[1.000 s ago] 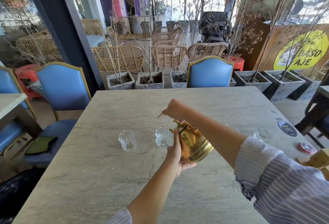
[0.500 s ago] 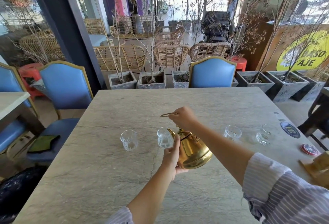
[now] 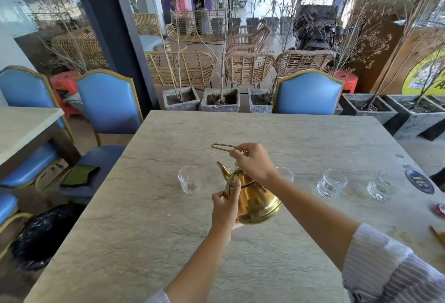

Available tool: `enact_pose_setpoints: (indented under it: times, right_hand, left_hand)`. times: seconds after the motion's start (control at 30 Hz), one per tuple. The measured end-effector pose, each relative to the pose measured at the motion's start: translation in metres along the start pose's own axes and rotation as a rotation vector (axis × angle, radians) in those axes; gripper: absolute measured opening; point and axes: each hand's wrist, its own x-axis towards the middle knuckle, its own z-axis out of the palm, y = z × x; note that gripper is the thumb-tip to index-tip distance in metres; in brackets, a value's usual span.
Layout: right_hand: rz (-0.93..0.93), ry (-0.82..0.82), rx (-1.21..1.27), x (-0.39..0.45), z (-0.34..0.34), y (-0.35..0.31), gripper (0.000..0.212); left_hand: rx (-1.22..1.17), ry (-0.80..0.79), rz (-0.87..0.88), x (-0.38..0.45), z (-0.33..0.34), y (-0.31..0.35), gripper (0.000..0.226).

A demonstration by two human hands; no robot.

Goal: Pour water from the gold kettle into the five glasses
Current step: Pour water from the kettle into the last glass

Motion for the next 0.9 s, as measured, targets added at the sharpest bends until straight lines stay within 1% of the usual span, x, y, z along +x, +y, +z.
enact_pose_setpoints:
  times: [0.07, 0.13, 0.3, 0.43, 0.6, 0.67, 0.77, 0.83, 0.9]
  right_hand:
    - [-0.018, -0.038, 0.005, 0.003, 0.009, -0.008, 0.038]
    - [-0.025, -0.085, 0.003, 0.006, 0.018, -0.016, 0.038]
    - [-0.032, -0.197, -0.058, 0.022, 0.046, -0.032, 0.035]
    - [0.014, -0.294, -0.140, 0.036, 0.065, -0.042, 0.035]
    - [0.052, -0.381, -0.258, 0.047, 0.081, -0.054, 0.028]
    - [0.049, -0.400, -0.314, 0.050, 0.085, -0.060, 0.028]
    - [0.039, -0.428, -0.348, 0.055, 0.090, -0.066, 0.028]
    - [0.042, -0.441, -0.368, 0.057, 0.092, -0.069, 0.030]
    - [0.044, -0.449, -0.393, 0.059, 0.093, -0.072, 0.031]
  left_hand:
    - [-0.026, 0.035, 0.012, 0.000, -0.009, 0.003, 0.124]
    - [-0.033, 0.061, 0.004, 0.005, -0.019, 0.002, 0.126]
    - [-0.099, 0.084, -0.126, 0.006, -0.042, 0.010, 0.124]
    - [-0.183, 0.063, -0.198, 0.001, -0.051, 0.018, 0.101]
    - [-0.250, 0.035, -0.255, 0.004, -0.053, 0.020, 0.104]
    - [-0.282, 0.033, -0.267, 0.006, -0.054, 0.021, 0.104]
    - [-0.303, 0.019, -0.269, 0.008, -0.055, 0.022, 0.115]
    - [-0.319, 0.007, -0.274, 0.007, -0.055, 0.024, 0.119]
    - [-0.332, -0.007, -0.280, 0.005, -0.054, 0.027, 0.119]
